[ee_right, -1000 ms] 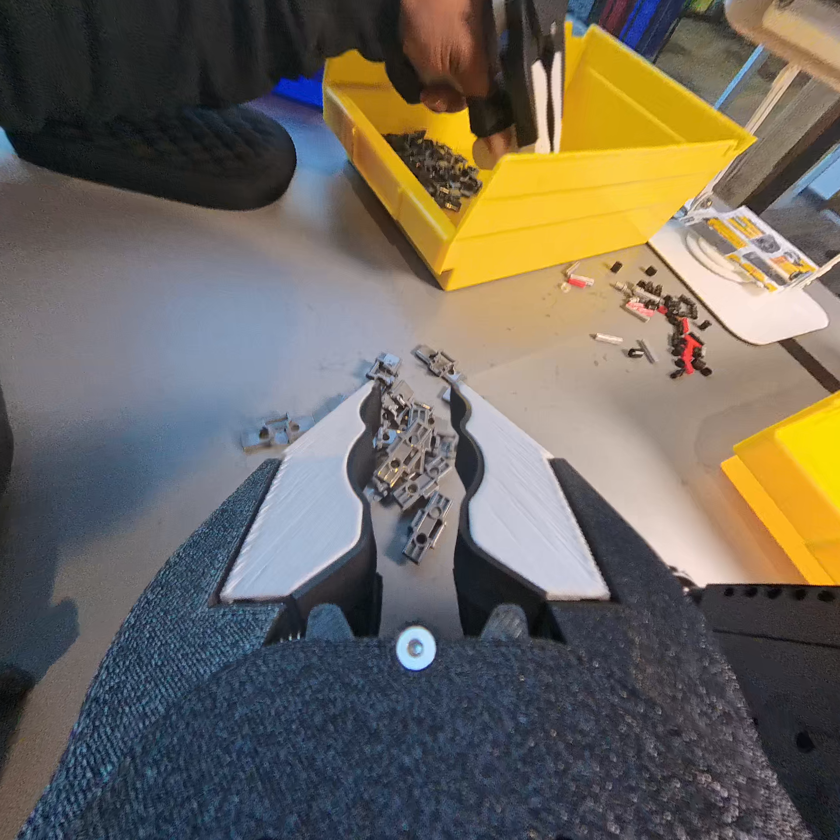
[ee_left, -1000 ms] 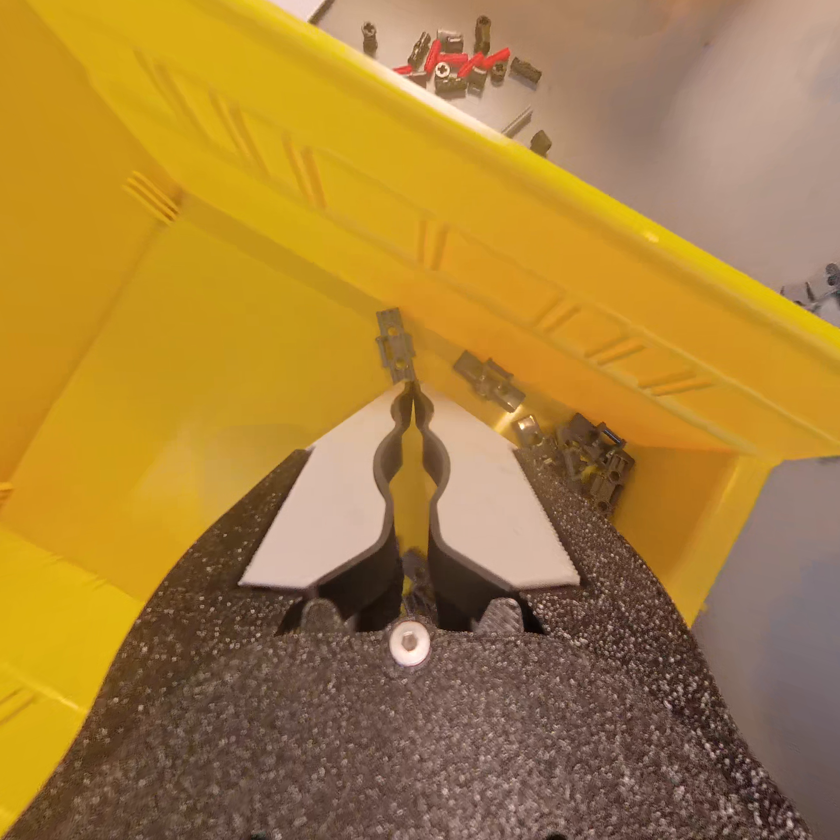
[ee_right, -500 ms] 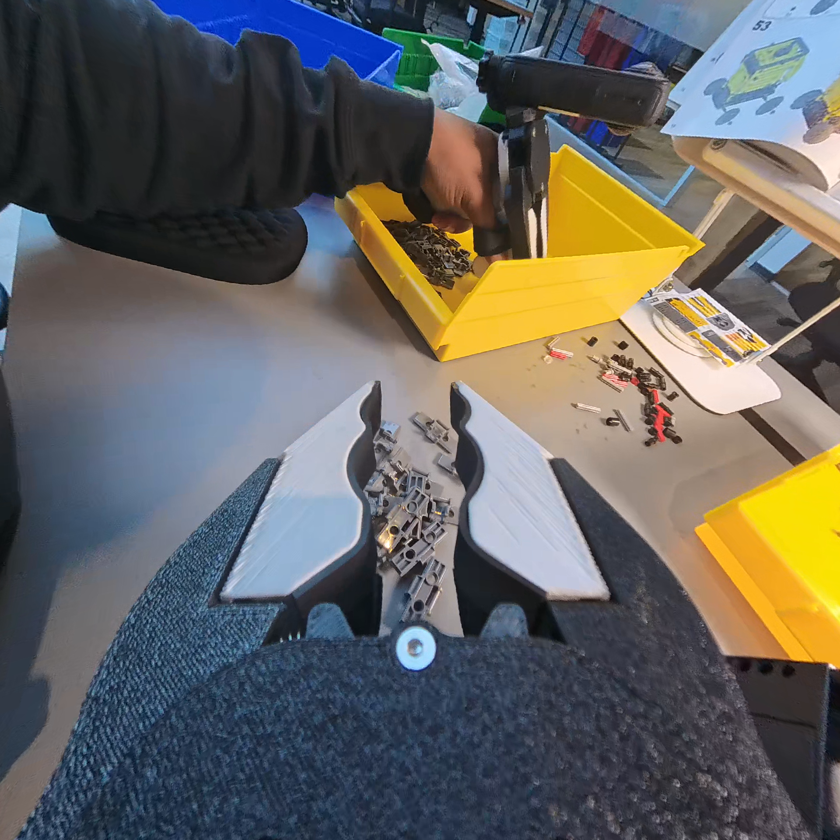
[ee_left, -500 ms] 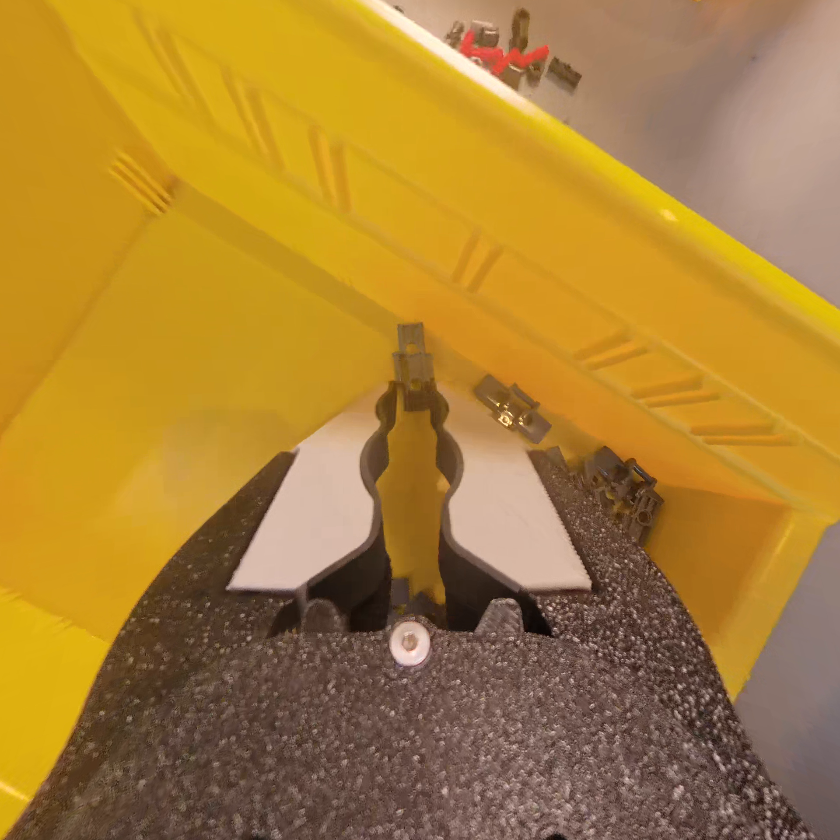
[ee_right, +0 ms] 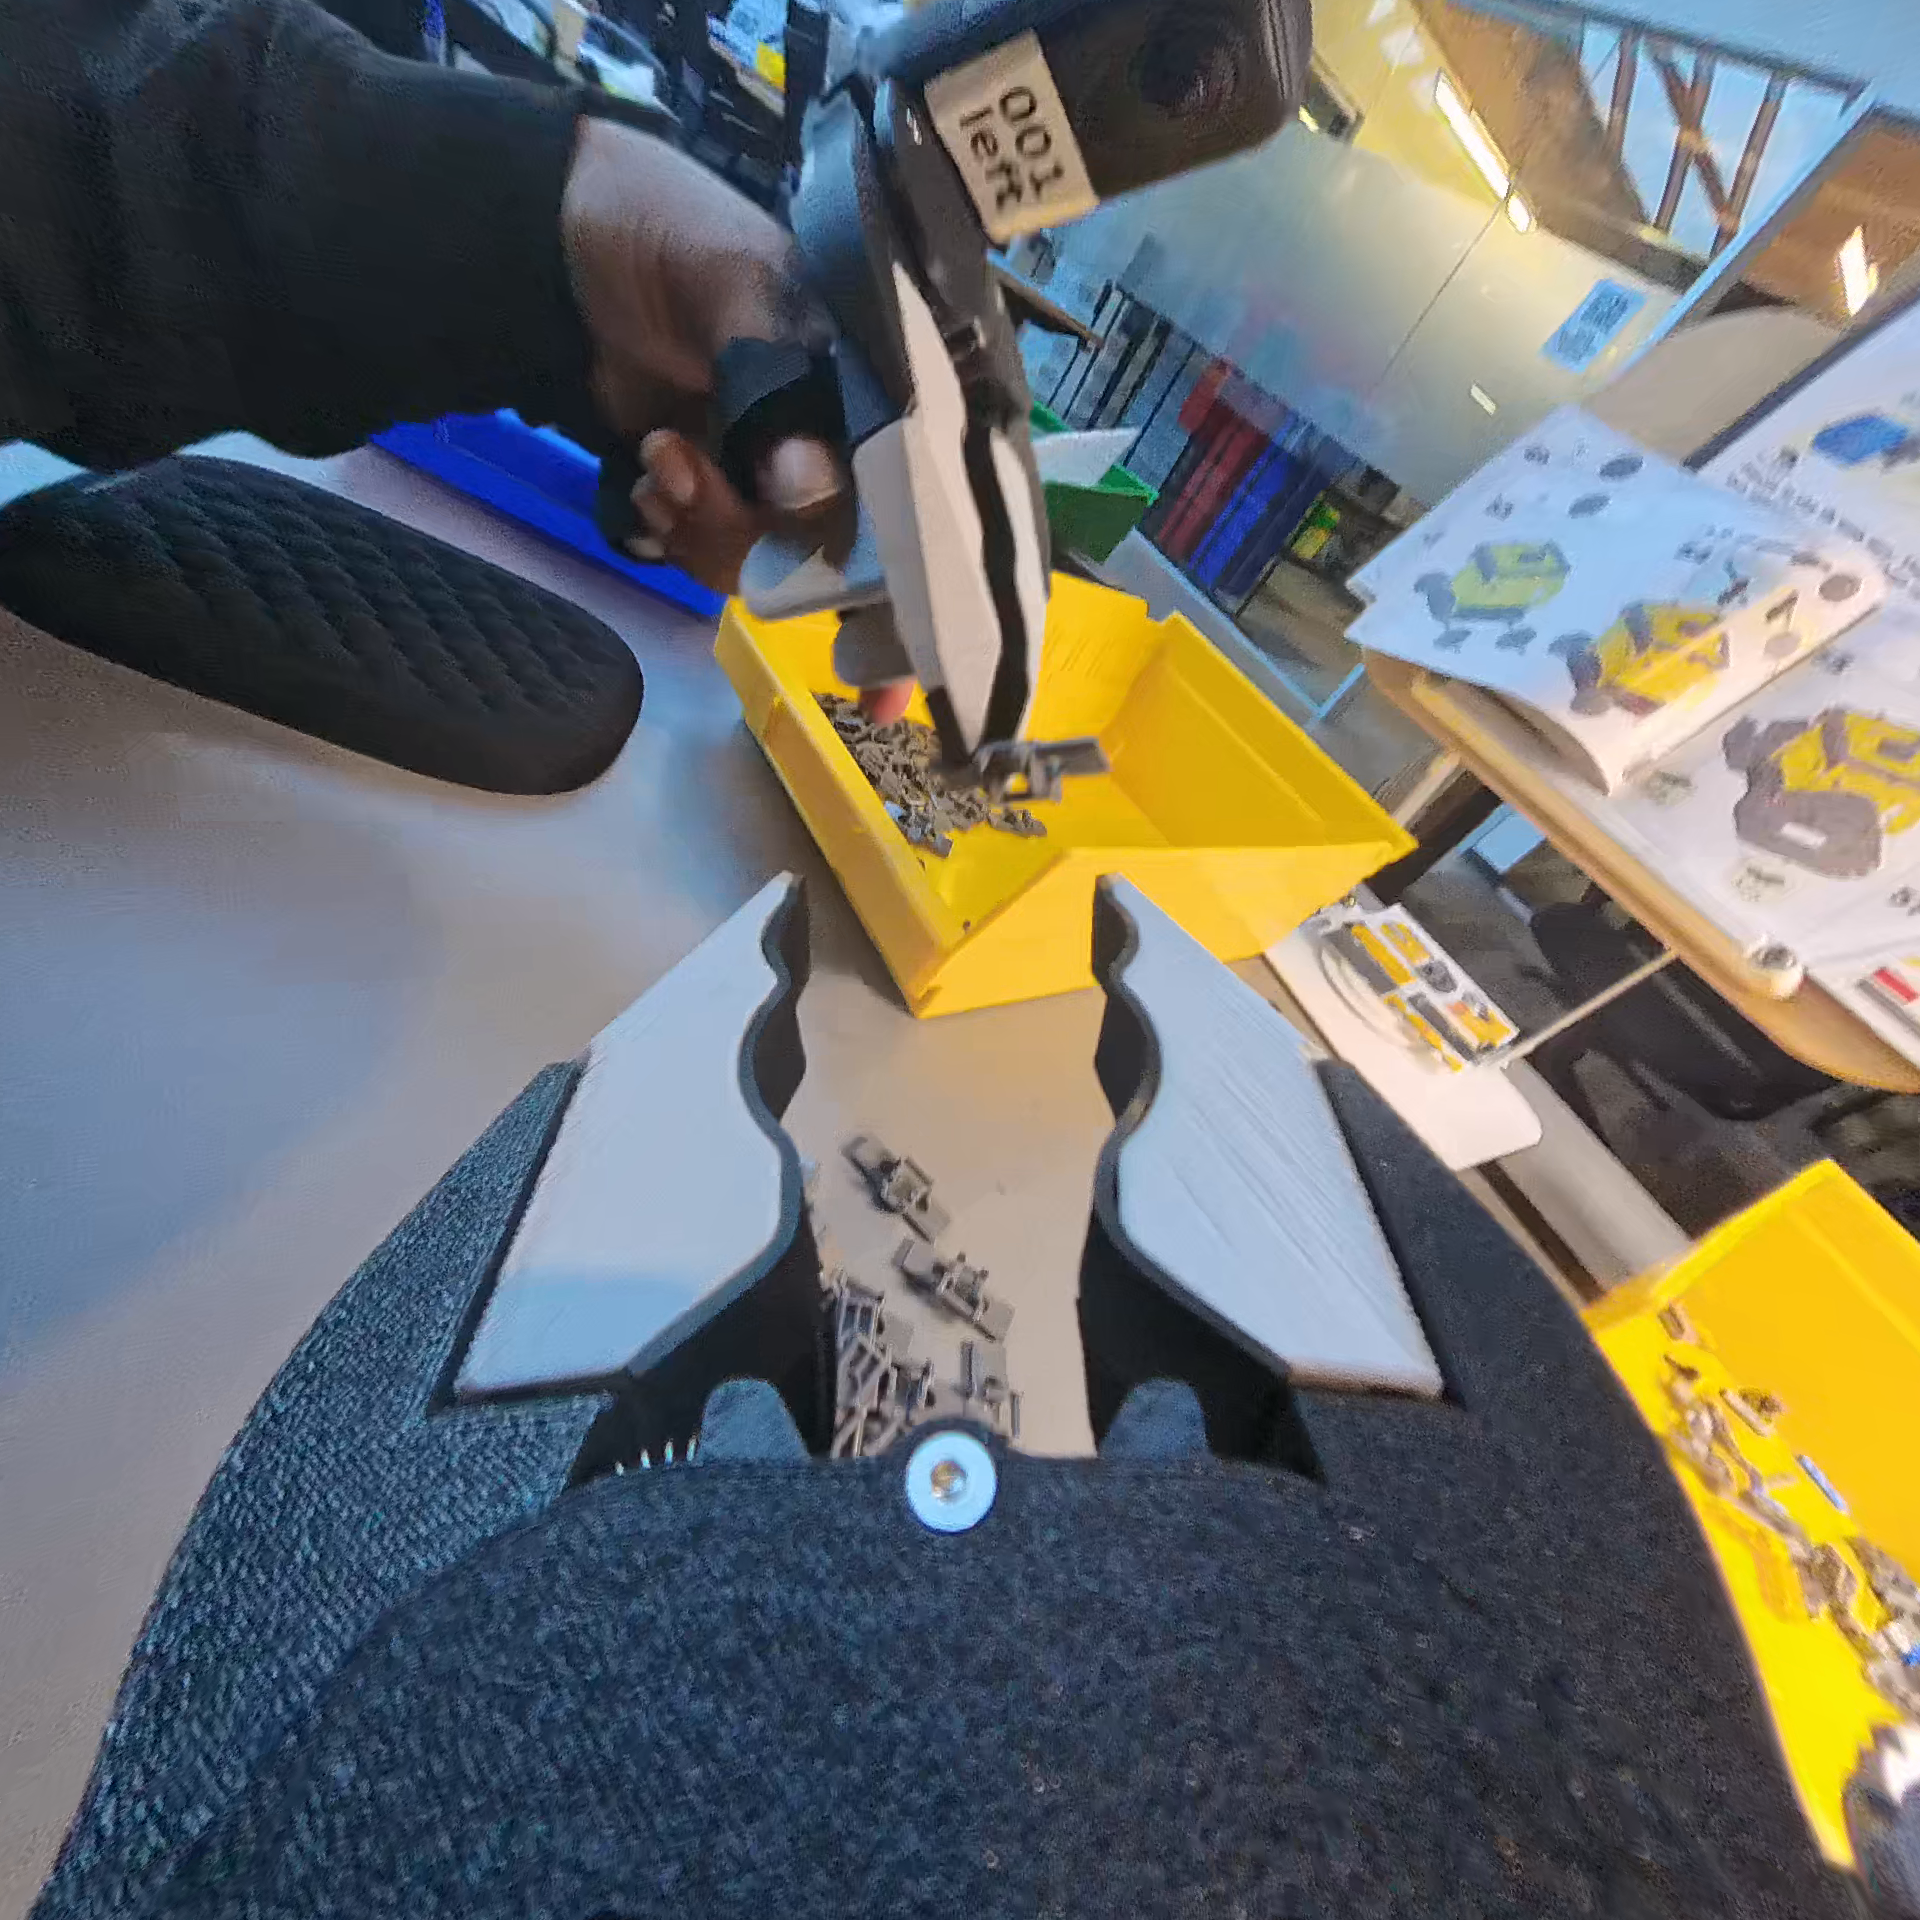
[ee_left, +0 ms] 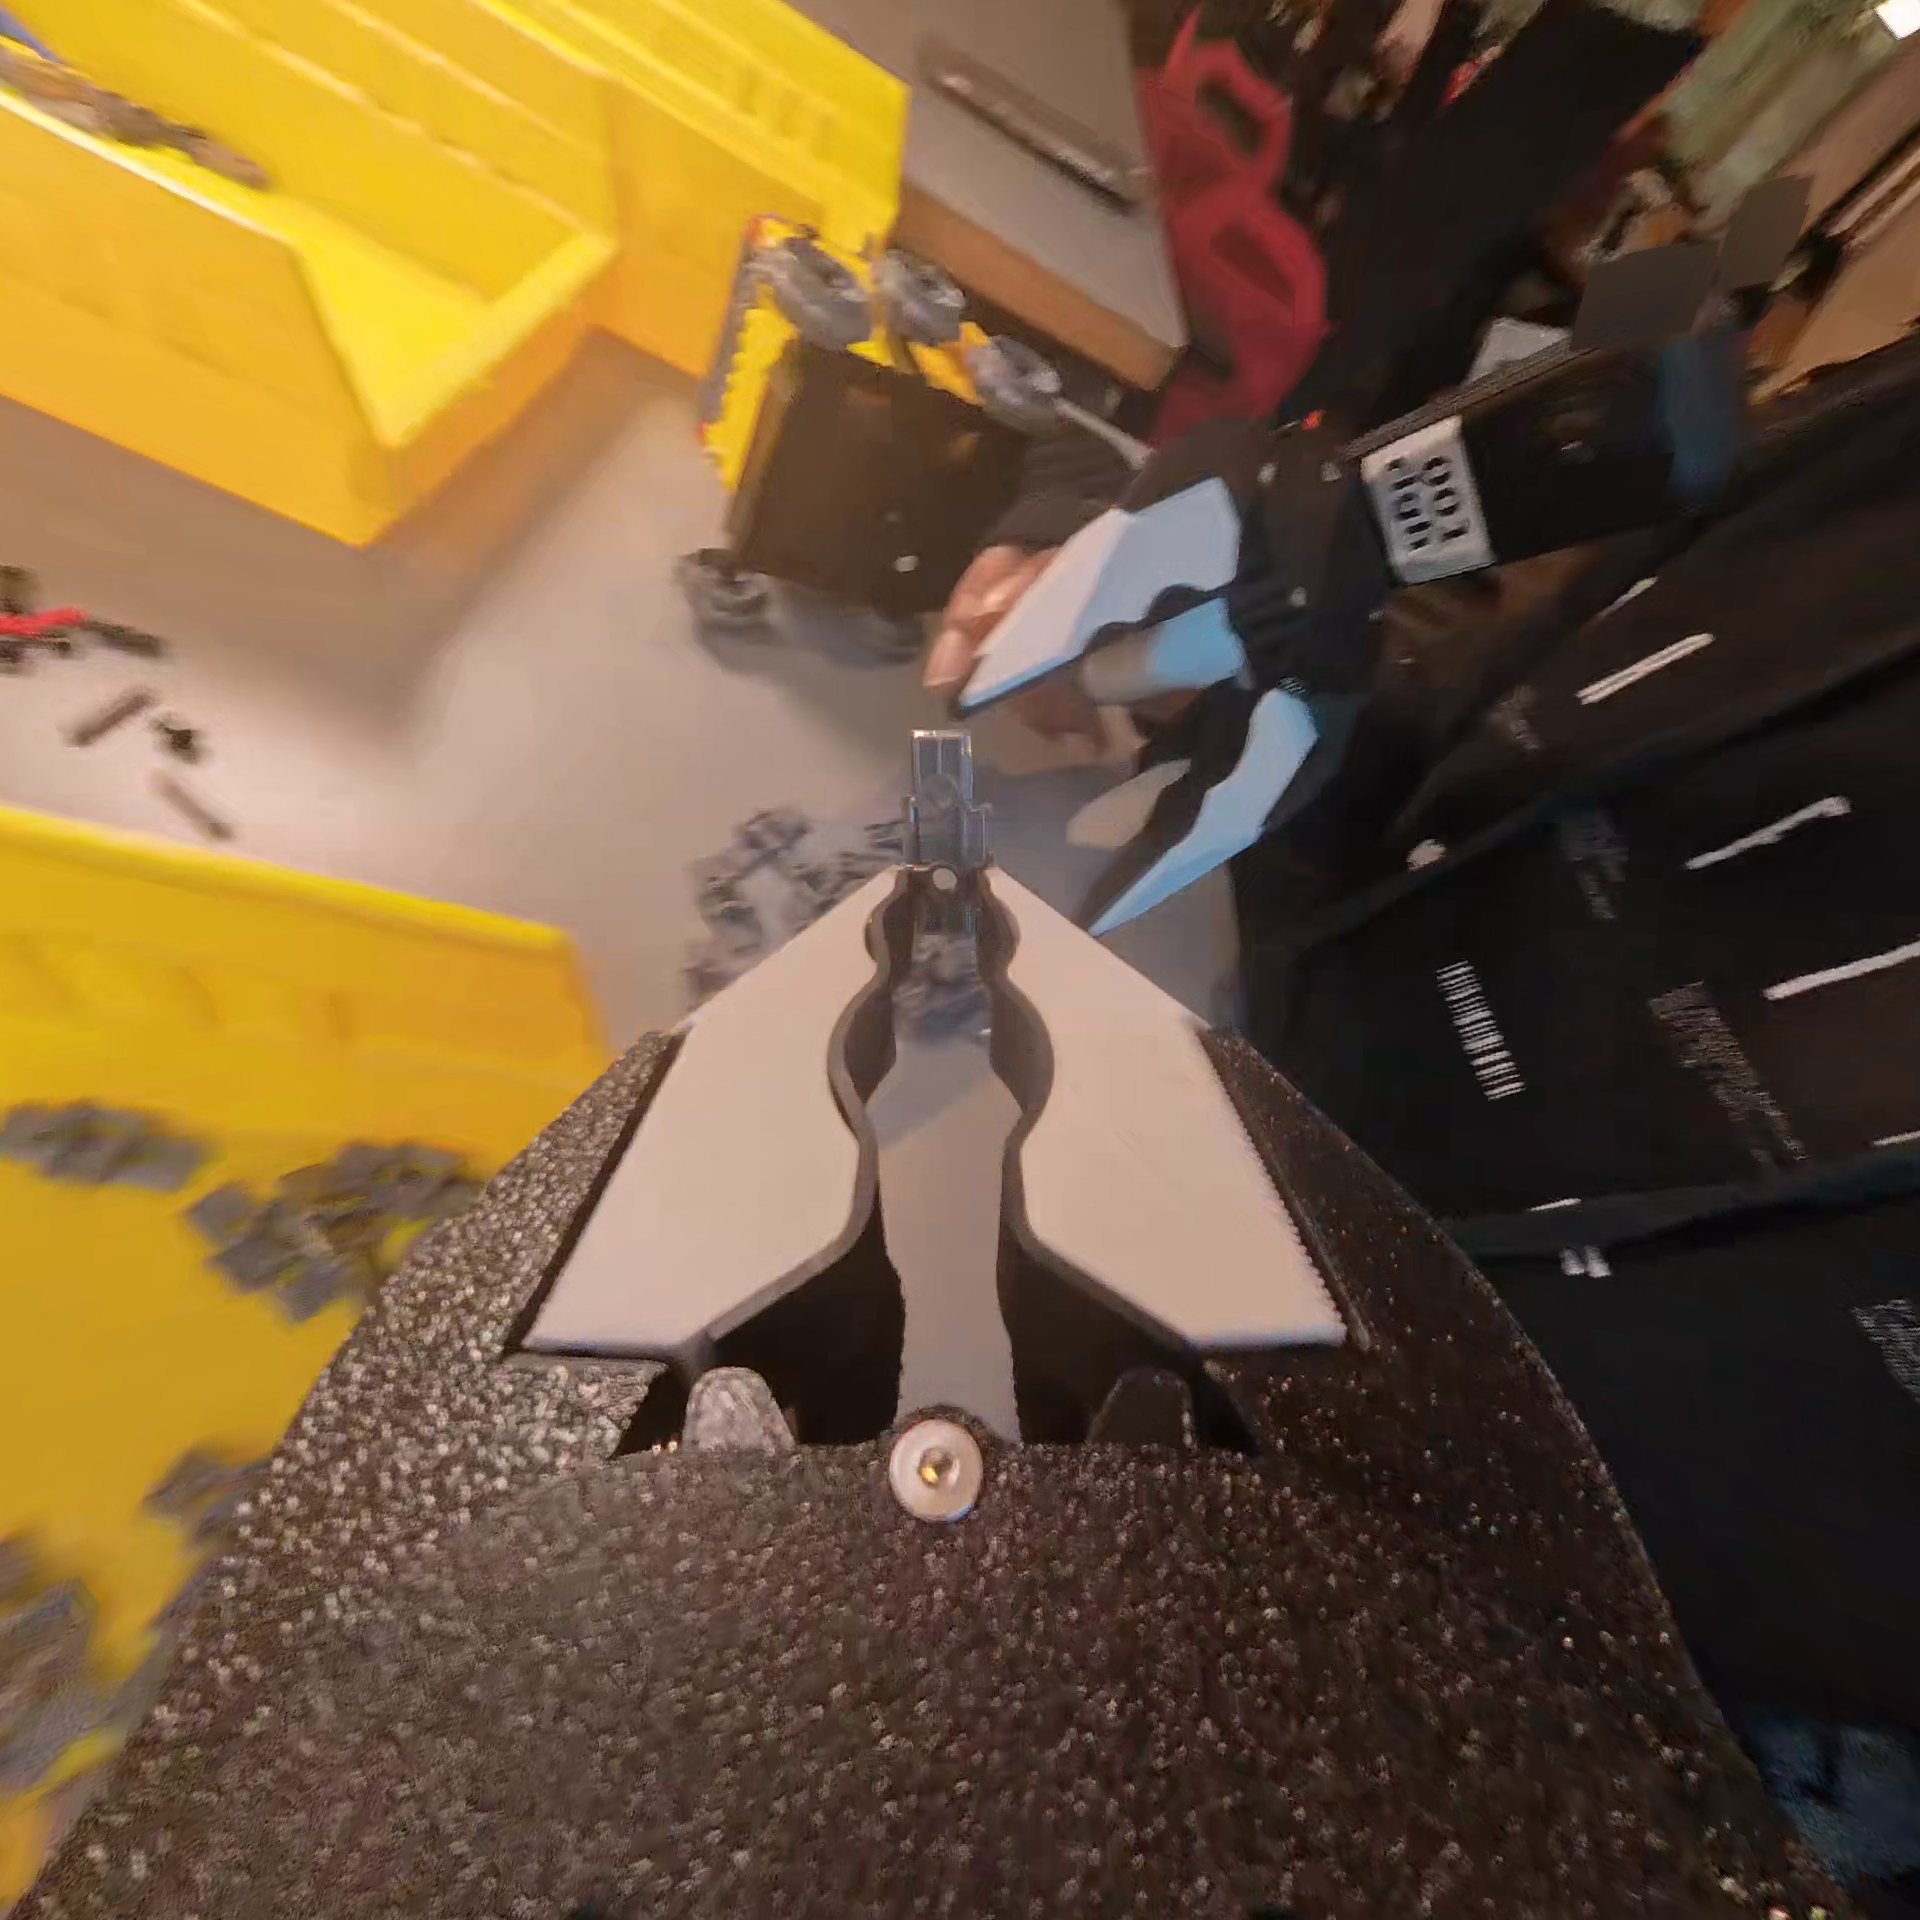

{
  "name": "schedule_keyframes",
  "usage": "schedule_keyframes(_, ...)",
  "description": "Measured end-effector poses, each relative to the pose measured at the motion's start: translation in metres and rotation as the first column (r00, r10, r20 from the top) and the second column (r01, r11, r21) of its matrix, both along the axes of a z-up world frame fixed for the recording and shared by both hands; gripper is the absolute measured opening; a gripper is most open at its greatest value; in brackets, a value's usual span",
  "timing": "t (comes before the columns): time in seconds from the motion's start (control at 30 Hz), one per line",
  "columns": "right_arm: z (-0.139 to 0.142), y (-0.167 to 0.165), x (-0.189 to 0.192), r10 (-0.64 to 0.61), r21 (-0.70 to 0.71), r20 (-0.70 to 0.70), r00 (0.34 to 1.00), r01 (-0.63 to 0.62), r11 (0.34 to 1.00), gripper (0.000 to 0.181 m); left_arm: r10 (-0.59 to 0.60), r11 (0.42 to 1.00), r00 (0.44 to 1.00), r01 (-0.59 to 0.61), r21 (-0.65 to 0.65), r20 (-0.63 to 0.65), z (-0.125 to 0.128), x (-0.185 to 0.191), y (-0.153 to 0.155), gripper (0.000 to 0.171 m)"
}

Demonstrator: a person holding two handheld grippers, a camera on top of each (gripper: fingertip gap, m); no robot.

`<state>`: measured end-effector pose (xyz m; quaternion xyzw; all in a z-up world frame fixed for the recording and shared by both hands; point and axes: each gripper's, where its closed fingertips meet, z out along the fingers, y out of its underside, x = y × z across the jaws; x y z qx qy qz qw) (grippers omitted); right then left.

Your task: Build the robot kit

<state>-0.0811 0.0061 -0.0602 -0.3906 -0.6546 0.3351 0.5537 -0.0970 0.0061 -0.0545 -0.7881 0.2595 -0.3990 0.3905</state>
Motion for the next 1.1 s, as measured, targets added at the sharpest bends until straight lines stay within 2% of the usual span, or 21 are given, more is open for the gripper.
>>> schedule_keyframes(0.07,0.002,-0.003,-0.007,-0.016,0.086,-0.021,1.0,0.018,0.996,0.056,-0.037,0.999,0.994,0.039,-0.018,0.105,0.002,0.021,-0.009,0.009)
schedule_keyframes(0.17,0.001,0.001,-0.008,-0.07,0.274,-0.047,0.996,0.08,0.958,0.042,-0.06,0.996,0.978,0.071,-0.046,0.199,-0.004,0.035,-0.013,0.009)
schedule_keyframes(0.23,-0.006,0.002,-0.004,-0.071,0.277,-0.022,0.997,0.074,0.958,0.029,-0.039,0.997,0.968,0.055,-0.059,0.246,-0.007,0.034,-0.009,0.009)
schedule_keyframes(0.27,-0.011,0.006,-0.002,-0.084,0.262,0.003,0.996,0.08,0.962,0.028,-0.022,0.997,0.968,0.038,-0.062,0.25,-0.009,0.031,-0.006,0.003)
schedule_keyframes(0.33,-0.034,0.018,0.005,-0.11,0.192,0.136,0.985,0.082,0.978,0.029,0.052,0.999,0.981,-0.049,-0.018,0.185,-0.014,0.017,0.005,0.012)
schedule_keyframes(0.37,-0.048,0.022,0.009,-0.103,0.146,0.205,0.973,0.074,0.986,0.029,0.079,0.996,0.984,-0.083,0.016,0.157,-0.012,0.008,0.009,0.011)
schedule_keyframes(0.43,-0.061,0.027,0.015,-0.088,0.071,0.257,0.962,0.072,0.995,0.029,0.117,0.99,0.986,-0.126,0.07,0.122,-0.005,-0.005,0.014,0.002)
schedule_keyframes(0.5,-0.078,0.027,0.024,-0.061,-0.007,0.366,0.929,0.068,0.998,0.028,0.239,0.964,0.971,-0.235,0.124,-0.014,-0.009,-0.031,0.028,0.007)
schedule_keyframes(0.57,-0.096,0.028,0.032,-0.044,-0.066,0.474,0.879,0.085,0.994,0.029,0.392,0.914,0.894,-0.352,0.2,-0.219,-0.021,-0.072,0.045,0.014)
schedule_keyframes(0.63,-0.107,0.031,0.038,-0.04,-0.102,0.534,0.844,0.111,0.989,0.048,0.473,0.881,0.794,-0.417,0.223,-0.382,-0.037,-0.107,0.058,0.025)
schedule_keyframes(0.67,-0.108,0.032,0.038,-0.045,-0.111,0.538,0.842,0.123,0.986,0.052,0.479,0.877,0.756,-0.432,0.211,-0.446,-0.048,-0.12,0.063,0.028)
schedule_keyframes(0.7,-0.107,0.033,0.038,-0.044,-0.121,0.532,0.845,0.127,0.984,0.054,0.457,0.886,0.741,-0.431,0.174,-0.492,-0.06,-0.126,0.067,0.031)
schedule_keyframes(0.8,-0.096,0.032,0.036,-0.037,-0.155,0.48,0.876,0.126,0.98,0.055,0.364,0.915,0.776,-0.401,0.044,-0.515,-0.089,-0.123,0.079,0.034)
schedule_keyframes(0.87,-0.09,0.031,0.036,-0.031,-0.176,0.448,0.893,0.122,0.977,0.054,0.315,0.924,0.776,-0.383,-0.012,-0.546,-0.106,-0.123,0.087,0.033)
schedule_keyframes(1.0,-0.091,0.035,0.042,-0.047,-0.173,0.432,0.9,0.134,0.976,0.052,0.25,0.932,0.74,-0.358,-0.051,-0.625,-0.128,-0.127,0.1,0.032)
schedule_keyframes(1.07,-0.093,0.036,0.045,-0.052,-0.183,0.427,0.903,0.143,0.973,0.051,0.211,0.938,0.725,-0.339,-0.073,-0.655,-0.135,-0.128,0.1,0.026)
schedule_keyframes(1.1,-0.093,0.037,0.046,-0.053,-0.192,0.423,0.905,0.147,0.97,0.051,0.212,0.94,0.713,-0.337,-0.062,-0.668,-0.135,-0.13,0.101,0.018)
